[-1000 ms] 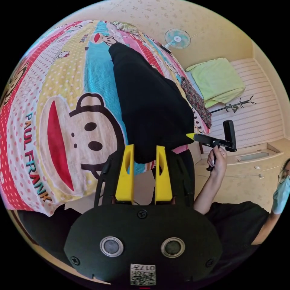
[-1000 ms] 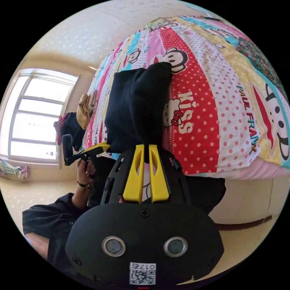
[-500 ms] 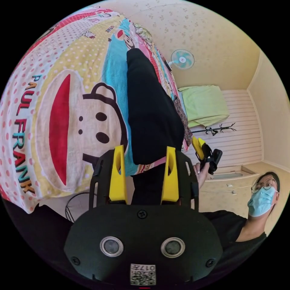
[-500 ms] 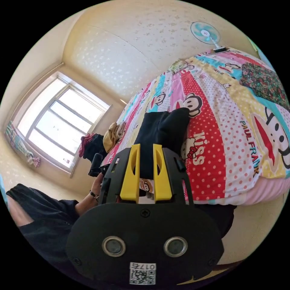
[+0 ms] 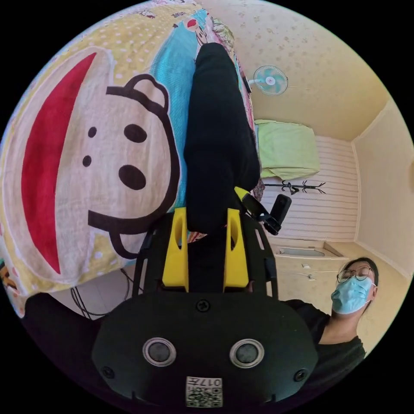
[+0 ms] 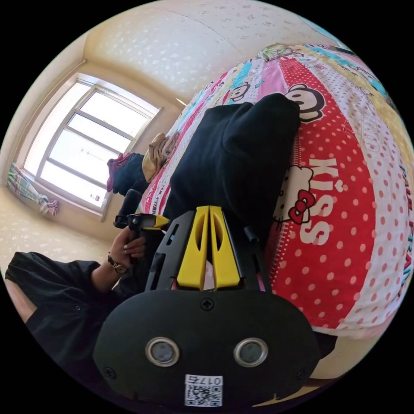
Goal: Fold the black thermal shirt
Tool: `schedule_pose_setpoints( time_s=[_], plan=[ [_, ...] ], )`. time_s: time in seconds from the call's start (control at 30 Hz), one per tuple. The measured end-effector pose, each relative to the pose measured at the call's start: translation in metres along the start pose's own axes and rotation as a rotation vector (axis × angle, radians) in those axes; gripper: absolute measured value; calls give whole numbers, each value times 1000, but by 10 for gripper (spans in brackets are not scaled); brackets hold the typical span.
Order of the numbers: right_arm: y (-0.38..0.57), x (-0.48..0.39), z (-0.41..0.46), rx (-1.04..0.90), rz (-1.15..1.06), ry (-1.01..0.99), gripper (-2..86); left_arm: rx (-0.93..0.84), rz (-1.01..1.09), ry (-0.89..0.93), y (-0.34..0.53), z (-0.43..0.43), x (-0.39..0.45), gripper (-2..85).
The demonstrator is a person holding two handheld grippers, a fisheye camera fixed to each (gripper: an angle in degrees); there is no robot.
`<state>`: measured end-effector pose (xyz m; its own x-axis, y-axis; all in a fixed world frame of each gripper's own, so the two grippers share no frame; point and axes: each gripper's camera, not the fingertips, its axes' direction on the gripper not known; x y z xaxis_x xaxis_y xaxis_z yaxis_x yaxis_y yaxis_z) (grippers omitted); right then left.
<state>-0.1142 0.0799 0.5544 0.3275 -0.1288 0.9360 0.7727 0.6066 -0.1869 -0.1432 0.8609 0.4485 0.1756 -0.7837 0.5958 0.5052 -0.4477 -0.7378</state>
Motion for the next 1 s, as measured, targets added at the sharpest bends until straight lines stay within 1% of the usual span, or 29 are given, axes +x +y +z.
schedule_pose_setpoints(
  time_s=[0.07,0.13,0.2,0.23,0.3,0.33,0.37,0.5,0.57,0.6,0.63,0.67,0.7,0.77,0.8,0.83,0.9,0.93,1.0],
  plan=[
    [2,1,0,-2,-22,10,12,-31,-33,16,-11,-7,-6,113],
    [6,3,-7,4,-65,-50,18,-92,-37,25,-22,-10,-8,107],
    [19,11,-34,83,-122,-265,35,-162,-52,60,-33,-13,-11,103],
    [24,16,-43,117,-117,-324,42,-205,-66,115,-38,-15,-13,100],
    [40,38,-72,207,-66,-518,78,-229,-73,221,-43,-20,-13,94],
    [44,43,-77,208,-57,-545,95,-229,-66,283,-44,-24,-11,91],
    [53,51,-85,198,-21,-559,131,-230,-49,315,-44,-28,-5,89],
    [89,75,-92,110,201,-423,240,-260,41,316,-40,-36,24,86],
    [102,86,-82,43,295,-458,282,-268,75,305,-35,-41,39,84],
    [109,92,-72,12,326,-529,311,-269,79,306,-34,-42,41,84],
    [112,97,-66,5,344,-573,313,-271,89,300,-33,-44,44,83],
    [117,106,-57,30,366,-671,319,-276,102,282,-32,-46,46,82],
    [122,116,-49,90,402,-774,306,-277,106,272,-31,-47,46,82],
    [125,131,-37,194,437,-900,283,-272,104,258,-29,-52,42,82],
    [121,137,-28,214,461,-933,274,-269,100,262,-28,-54,40,81],
    [118,139,-24,217,468,-933,273,-263,90,274,-26,-58,34,81],
    [100,145,-14,199,527,-837,272,-260,73,287,-24,-62,26,81],
    [96,145,-13,203,530,-820,269,-259,67,289,-22,-65,22,81],
    [84,148,-10,179,594,-766,248,-255,60,289,-19,-70,17,81]
  ],
)
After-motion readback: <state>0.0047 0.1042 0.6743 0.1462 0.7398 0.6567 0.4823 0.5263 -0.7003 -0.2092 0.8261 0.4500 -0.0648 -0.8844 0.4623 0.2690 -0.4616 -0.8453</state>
